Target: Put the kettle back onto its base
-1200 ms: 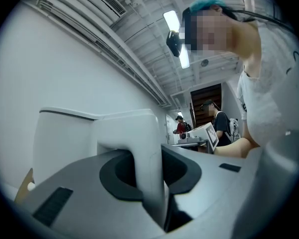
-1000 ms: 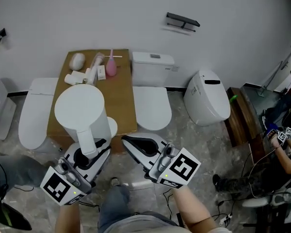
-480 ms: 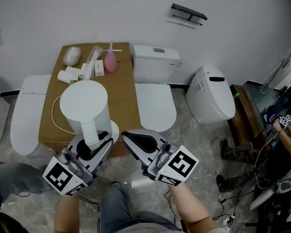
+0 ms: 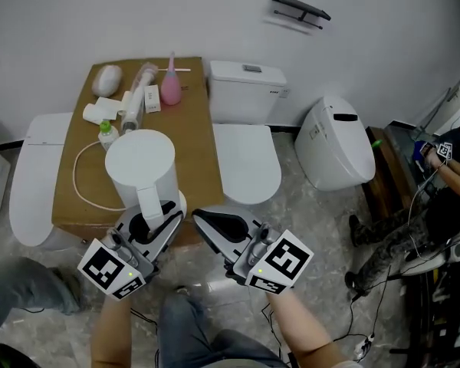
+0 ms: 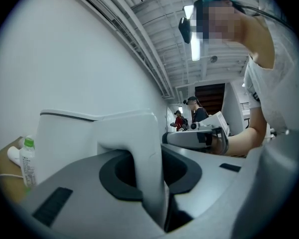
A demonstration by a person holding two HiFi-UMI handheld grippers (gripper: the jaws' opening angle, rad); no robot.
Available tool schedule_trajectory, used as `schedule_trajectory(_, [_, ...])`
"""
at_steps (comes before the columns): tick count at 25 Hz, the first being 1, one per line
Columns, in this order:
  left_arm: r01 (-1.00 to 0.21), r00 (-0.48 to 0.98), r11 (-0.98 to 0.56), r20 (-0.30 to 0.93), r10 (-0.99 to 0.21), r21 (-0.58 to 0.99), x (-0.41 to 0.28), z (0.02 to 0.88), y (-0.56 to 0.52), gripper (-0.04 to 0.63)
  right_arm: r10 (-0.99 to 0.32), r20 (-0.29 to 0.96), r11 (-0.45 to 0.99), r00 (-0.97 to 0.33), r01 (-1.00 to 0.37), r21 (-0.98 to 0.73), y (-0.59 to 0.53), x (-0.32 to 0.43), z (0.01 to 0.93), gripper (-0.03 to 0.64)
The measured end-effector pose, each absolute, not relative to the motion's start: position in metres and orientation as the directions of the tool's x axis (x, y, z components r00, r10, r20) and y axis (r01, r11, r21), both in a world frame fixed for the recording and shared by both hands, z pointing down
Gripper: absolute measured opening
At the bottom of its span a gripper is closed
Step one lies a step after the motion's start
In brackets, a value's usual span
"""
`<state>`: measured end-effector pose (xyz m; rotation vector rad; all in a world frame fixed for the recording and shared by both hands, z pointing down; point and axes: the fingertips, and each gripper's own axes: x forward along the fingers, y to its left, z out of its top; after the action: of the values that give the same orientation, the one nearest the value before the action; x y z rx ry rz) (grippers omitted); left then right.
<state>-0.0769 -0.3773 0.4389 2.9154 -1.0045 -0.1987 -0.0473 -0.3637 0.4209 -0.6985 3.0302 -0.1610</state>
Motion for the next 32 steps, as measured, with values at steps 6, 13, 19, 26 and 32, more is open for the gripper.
schedule_trajectory(6, [-0.605, 0.785, -0.791, -0.097, -0.611, 0.088, -0.066, 0.452, -0.384, 0.083, -0.443, 0.001, 0.891, -0.896, -0.44, -0.111, -0.362, -0.043, 0.428, 0.008])
schedule_trajectory(13, [-0.609, 0.782, -0.79, -0.113, -0.613, 0.071, -0.061, 0.459, -0.391, 0.083, -0.448, 0.0, 0.888, -0.894, -0.445, -0.118, -0.362, -0.035, 0.431, 0.008])
schedule_trajectory(19, [-0.601, 0.789, -0.796, -0.105, -0.605, 0.075, -0.053, 0.461, -0.392, 0.081, -0.444, -0.001, 0.888, -0.896, -0.44, -0.132, -0.363, -0.036, 0.432, 0.008])
schedule_trajectory(26, [-0.61, 0.776, -0.784, -0.11, -0.621, 0.118, -0.054, 0.462, -0.4, 0.075, -0.448, 0.01, 0.885, -0.894, -0.445, -0.134, -0.362, -0.03, 0.432, 0.008])
schedule_trajectory(32, [-0.608, 0.778, -0.781, -0.09, -0.622, 0.145, -0.05, 0.46, -0.412, 0.072, -0.461, 0.003, 0.879, -0.887, -0.457, -0.138, -0.367, -0.025, 0.426, 0.008])
